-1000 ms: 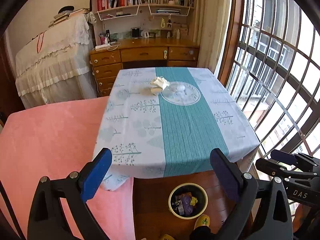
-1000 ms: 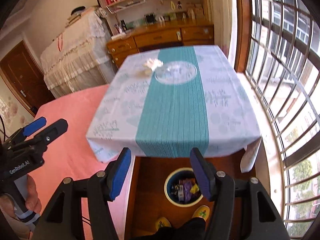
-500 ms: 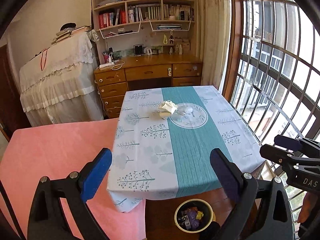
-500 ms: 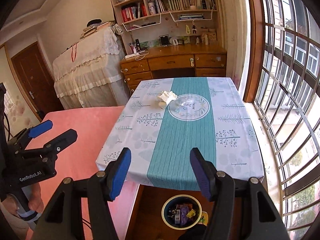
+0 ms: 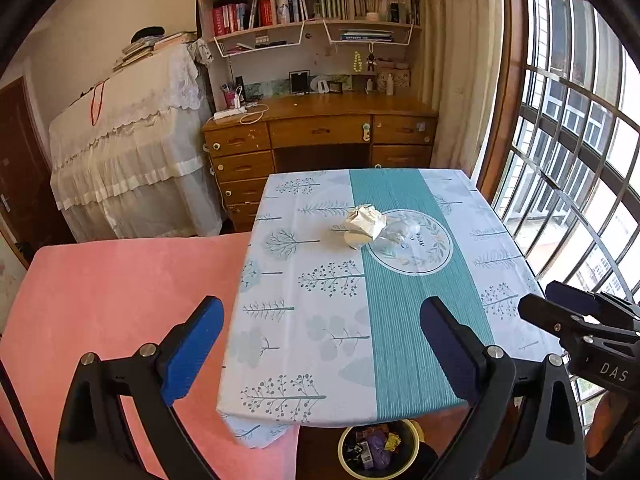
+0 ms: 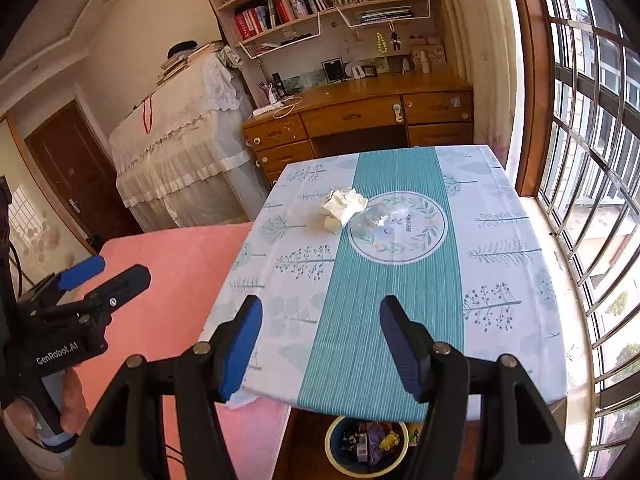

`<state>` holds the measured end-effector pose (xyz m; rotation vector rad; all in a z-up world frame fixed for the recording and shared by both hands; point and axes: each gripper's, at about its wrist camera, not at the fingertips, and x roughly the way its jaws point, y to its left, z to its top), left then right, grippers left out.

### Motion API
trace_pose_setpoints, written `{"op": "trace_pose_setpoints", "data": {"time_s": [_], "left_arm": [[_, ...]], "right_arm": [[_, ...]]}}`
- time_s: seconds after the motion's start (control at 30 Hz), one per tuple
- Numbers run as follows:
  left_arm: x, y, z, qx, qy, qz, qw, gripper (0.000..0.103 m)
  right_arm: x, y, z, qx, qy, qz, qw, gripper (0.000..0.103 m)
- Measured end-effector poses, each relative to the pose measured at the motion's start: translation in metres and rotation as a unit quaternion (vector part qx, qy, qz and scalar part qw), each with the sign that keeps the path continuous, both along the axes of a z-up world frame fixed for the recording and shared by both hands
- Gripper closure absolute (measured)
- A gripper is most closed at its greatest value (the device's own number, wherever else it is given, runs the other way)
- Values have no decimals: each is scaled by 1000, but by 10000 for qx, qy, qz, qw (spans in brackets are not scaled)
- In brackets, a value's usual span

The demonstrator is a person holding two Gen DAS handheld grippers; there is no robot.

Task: Collect trash
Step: 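Grasp the white tissue with the left tool while the right tool grasps the clear bottle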

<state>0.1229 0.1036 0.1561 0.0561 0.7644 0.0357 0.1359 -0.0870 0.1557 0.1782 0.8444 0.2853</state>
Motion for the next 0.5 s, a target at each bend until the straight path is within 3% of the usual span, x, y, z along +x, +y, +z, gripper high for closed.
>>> {"op": "trace_pose_setpoints", "data": {"time_s": [0.23, 0.5], "left_arm": [[97, -25, -42, 120, 541, 197, 9983, 9], [218, -62, -104, 192, 1122, 216, 9933, 8]], "right_arm": [[99, -21, -51, 362, 699, 282, 9965, 41], [209, -49, -135, 1163, 1724, 358, 9775, 42]]}}
